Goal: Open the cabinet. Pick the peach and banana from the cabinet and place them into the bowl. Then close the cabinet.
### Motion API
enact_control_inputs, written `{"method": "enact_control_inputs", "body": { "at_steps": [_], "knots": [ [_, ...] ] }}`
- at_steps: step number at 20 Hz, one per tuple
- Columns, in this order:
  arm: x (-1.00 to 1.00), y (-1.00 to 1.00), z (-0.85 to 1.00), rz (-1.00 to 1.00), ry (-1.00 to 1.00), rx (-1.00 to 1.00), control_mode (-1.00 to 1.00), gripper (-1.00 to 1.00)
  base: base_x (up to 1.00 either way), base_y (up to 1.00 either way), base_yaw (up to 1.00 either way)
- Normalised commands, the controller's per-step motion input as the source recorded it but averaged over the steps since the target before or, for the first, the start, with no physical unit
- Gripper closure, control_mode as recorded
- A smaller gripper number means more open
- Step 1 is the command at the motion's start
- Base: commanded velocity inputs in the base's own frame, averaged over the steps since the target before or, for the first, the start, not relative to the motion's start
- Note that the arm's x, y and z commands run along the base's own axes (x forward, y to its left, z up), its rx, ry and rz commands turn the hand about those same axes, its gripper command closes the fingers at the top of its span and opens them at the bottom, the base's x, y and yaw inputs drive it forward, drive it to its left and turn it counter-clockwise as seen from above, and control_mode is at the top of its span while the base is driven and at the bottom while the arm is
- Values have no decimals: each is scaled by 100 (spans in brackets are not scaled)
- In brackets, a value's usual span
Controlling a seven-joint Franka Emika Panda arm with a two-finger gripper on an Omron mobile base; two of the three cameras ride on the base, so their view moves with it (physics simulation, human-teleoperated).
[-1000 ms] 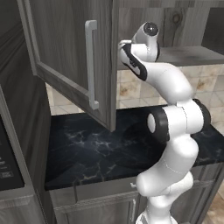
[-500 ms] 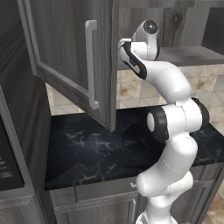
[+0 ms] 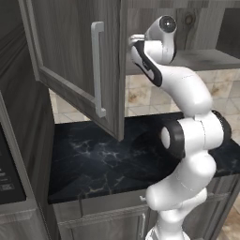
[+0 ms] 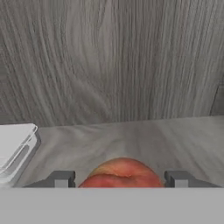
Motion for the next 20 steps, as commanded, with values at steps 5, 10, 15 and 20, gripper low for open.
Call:
{"method": "enact_control_inputs", "body": {
  "at_steps": [5,10,15,20],
  "knots": [
    [-93,0,50,-2,-5,0,-100,100,0,0,0],
    [-100,-1,40,-8,0,1,-100,100,0,0,0],
    [-100,-2,5,-12,0,0,-100,100,0,0,0],
    [-100,-22,-6,-14,8,4,-100,100,0,0,0]
  ]
}}
